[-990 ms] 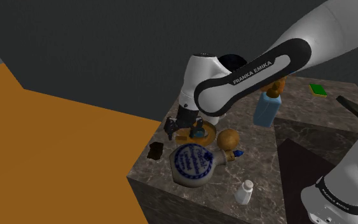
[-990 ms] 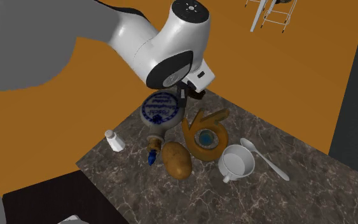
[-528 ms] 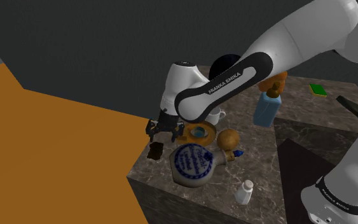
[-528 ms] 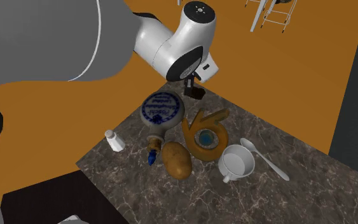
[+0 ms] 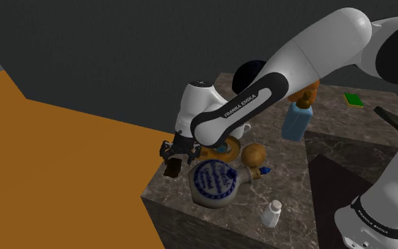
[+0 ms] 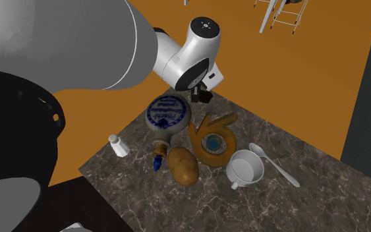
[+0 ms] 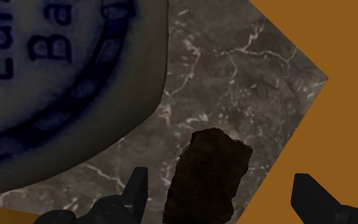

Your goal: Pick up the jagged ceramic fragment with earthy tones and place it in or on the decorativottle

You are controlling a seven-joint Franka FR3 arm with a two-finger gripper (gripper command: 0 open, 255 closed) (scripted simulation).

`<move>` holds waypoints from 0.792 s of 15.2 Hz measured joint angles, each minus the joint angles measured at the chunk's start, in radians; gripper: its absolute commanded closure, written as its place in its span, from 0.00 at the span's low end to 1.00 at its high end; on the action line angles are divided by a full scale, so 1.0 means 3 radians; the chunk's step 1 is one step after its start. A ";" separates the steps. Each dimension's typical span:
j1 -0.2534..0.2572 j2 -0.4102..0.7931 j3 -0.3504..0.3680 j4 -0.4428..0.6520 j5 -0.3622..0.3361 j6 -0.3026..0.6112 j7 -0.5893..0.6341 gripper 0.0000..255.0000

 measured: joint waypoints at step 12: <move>0.0000 0.0009 -0.0002 -0.0002 -0.0002 0.0012 -0.0003 1.00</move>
